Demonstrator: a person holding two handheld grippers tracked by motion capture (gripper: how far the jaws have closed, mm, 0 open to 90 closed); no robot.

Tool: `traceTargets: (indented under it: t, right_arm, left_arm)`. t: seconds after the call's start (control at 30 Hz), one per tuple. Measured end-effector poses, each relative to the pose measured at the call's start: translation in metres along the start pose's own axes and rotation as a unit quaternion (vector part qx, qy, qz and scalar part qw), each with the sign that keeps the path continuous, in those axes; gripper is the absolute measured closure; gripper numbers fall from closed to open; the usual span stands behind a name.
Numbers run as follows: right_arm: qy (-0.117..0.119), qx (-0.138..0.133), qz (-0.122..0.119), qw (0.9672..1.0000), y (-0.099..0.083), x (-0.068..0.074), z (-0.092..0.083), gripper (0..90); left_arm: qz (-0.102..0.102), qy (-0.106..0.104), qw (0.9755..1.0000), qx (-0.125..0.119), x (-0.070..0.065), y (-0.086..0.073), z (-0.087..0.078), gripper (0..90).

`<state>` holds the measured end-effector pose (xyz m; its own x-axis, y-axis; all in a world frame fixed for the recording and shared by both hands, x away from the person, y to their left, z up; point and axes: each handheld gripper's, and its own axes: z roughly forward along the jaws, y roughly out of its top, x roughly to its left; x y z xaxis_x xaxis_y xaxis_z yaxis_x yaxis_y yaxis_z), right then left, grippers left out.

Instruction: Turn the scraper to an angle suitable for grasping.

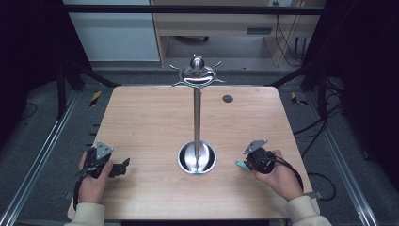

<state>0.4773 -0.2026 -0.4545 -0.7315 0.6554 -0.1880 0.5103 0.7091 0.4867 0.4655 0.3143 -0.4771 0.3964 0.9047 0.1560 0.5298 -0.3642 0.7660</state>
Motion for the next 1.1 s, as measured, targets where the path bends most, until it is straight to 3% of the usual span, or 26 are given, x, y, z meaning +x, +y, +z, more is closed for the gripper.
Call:
traceTargets:
  t: [0.1, 0.3, 0.5, 0.83, 1.1]
  right_arm:
    - [0.017, 0.046, -0.012, 0.9987, 0.009, -0.003, 0.002, 77.6]
    - [0.034, 0.081, -0.008, 0.9961, 0.015, -0.011, 0.004, 73.9]
    - [0.051, 0.119, -0.016, 0.9915, 0.013, -0.013, 0.011, 69.2]
    - [0.066, 0.135, -0.017, 0.9885, 0.014, -0.015, 0.016, 64.6]
    - [0.075, 0.143, -0.032, 0.9864, 0.018, -0.015, 0.020, 66.6]
  left_arm:
    - [-0.001, 0.001, 1.0000, -0.001, 0.000, 0.000, 0.000, 3.5]
    - [0.002, -0.002, 1.0000, 0.001, 0.001, 0.000, 0.001, 3.5]
    - [0.004, -0.002, 1.0000, 0.001, 0.000, 0.001, 0.001, 3.5]
    - [0.011, -0.003, 0.9999, 0.009, -0.001, 0.001, 0.004, 3.5]
    - [0.014, -0.003, 0.9998, 0.012, -0.002, 0.000, 0.004, 3.5]
